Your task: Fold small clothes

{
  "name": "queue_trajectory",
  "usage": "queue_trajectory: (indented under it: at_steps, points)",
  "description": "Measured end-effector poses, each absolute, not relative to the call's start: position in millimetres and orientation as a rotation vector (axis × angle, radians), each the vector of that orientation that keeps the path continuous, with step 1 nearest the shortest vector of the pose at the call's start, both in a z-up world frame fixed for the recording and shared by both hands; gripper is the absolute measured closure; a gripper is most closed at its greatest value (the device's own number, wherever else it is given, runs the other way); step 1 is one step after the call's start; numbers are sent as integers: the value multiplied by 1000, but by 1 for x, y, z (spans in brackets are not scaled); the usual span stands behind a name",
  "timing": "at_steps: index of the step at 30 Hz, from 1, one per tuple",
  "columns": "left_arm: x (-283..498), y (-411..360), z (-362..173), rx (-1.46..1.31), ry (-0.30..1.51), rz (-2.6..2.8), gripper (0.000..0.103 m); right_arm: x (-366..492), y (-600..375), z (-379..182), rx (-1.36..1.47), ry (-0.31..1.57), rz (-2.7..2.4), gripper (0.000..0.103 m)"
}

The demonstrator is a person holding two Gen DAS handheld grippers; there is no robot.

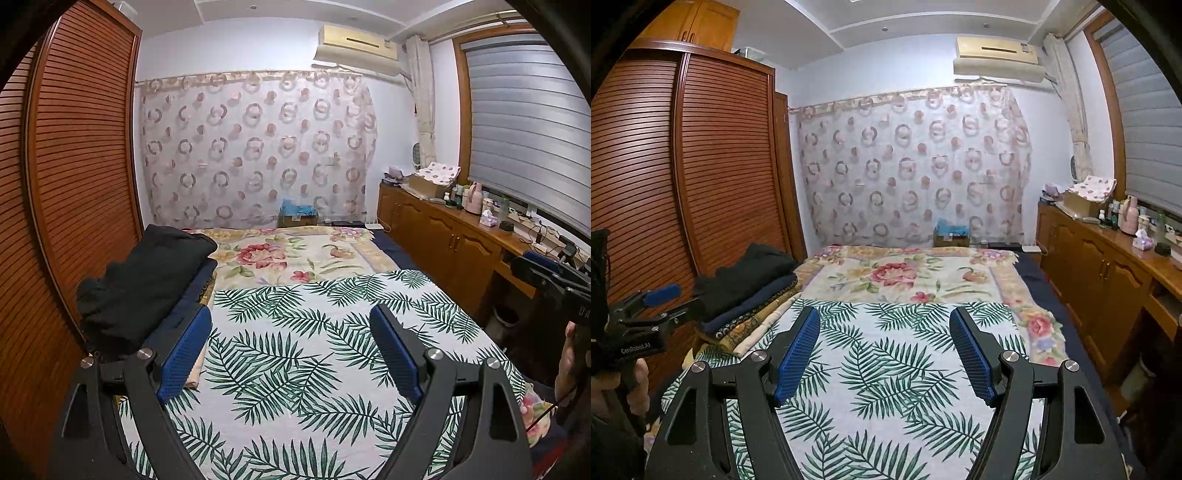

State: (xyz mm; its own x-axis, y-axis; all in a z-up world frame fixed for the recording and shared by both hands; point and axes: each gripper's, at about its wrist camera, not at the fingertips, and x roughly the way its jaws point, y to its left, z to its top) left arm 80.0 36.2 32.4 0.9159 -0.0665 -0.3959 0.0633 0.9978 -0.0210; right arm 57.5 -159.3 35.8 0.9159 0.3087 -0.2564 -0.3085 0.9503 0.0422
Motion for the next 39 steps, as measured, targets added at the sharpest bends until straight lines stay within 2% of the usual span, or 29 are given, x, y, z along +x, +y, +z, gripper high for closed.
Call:
queue_trajectory:
  at_steps: [39]
  points:
    - [77, 39, 30, -12, 400, -66, 15, 63, -180, 38, -7, 261, 311, 29]
